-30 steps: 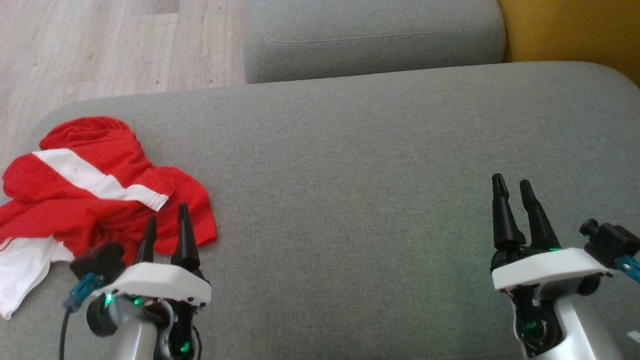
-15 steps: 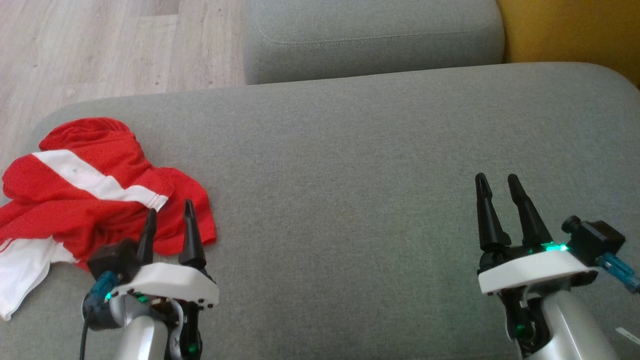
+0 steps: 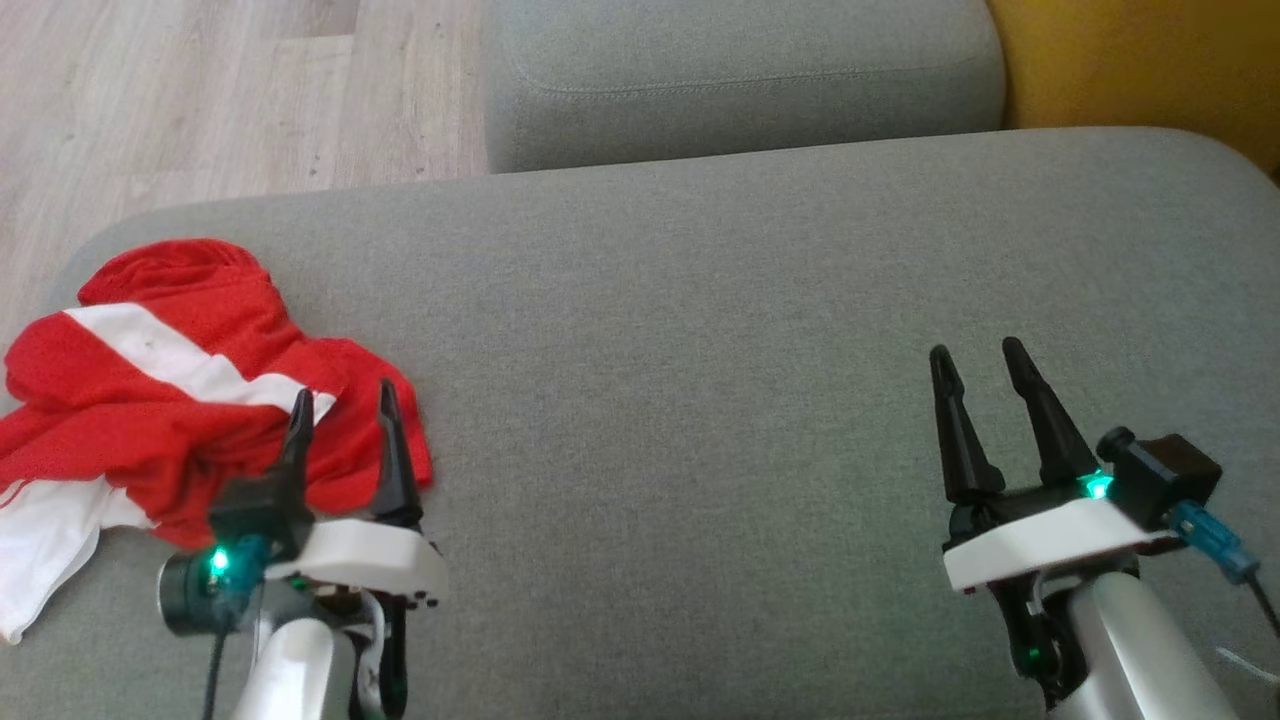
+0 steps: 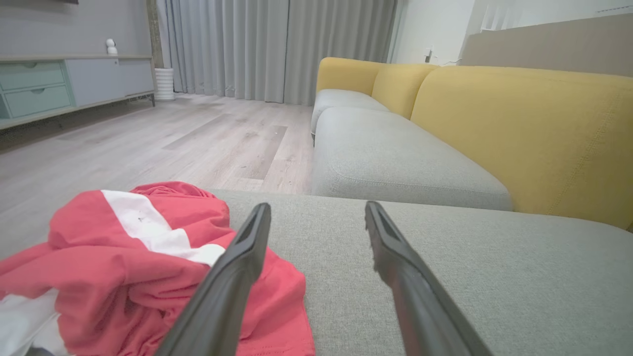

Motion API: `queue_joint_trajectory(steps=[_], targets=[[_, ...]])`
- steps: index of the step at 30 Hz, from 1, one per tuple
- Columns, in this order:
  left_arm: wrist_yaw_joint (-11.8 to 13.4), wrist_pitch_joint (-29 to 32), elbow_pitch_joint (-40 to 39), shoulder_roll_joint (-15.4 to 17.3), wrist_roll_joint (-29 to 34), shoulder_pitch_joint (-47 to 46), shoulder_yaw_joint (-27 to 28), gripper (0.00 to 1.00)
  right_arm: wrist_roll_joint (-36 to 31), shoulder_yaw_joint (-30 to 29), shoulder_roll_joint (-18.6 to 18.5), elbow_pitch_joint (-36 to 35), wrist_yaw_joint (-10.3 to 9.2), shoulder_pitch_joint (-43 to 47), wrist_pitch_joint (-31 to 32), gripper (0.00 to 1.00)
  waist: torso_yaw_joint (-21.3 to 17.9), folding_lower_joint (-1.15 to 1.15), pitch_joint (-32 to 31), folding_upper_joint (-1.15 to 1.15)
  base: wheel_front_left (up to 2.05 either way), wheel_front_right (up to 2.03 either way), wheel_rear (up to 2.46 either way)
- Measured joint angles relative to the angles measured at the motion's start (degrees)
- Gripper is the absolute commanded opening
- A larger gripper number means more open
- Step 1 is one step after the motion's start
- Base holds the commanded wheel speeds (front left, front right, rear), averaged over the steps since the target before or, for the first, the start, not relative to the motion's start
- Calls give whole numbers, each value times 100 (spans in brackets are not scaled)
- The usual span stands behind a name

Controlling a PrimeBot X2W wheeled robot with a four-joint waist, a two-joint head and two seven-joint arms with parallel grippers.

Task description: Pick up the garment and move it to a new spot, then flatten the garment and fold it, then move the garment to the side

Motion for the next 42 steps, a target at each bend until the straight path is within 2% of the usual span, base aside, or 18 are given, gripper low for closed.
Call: queue_joint_trajectory(steps=[7, 29, 35, 42], targets=[[78, -88, -48, 0, 348, -7, -97, 100, -354, -2, -13, 47, 0, -61, -108, 100, 12, 0, -13, 0, 0, 0, 0], [121, -88, -40, 0, 353, -16, -113, 100, -342, -34, -19, 103, 0, -121, -118, 100, 65, 0, -2, 0, 0, 0, 0], [127, -88, -11, 2, 336, -21, -77, 100, -233, 27, -53, 91, 0, -110, -118, 100, 326, 0, -21, 0, 0, 0, 0], [119, -88, -8, 7, 337, -15, 122, 100, -193, 153, -40, 86, 0, -81, -118, 100, 903, 0, -81, 0, 0, 0, 0]])
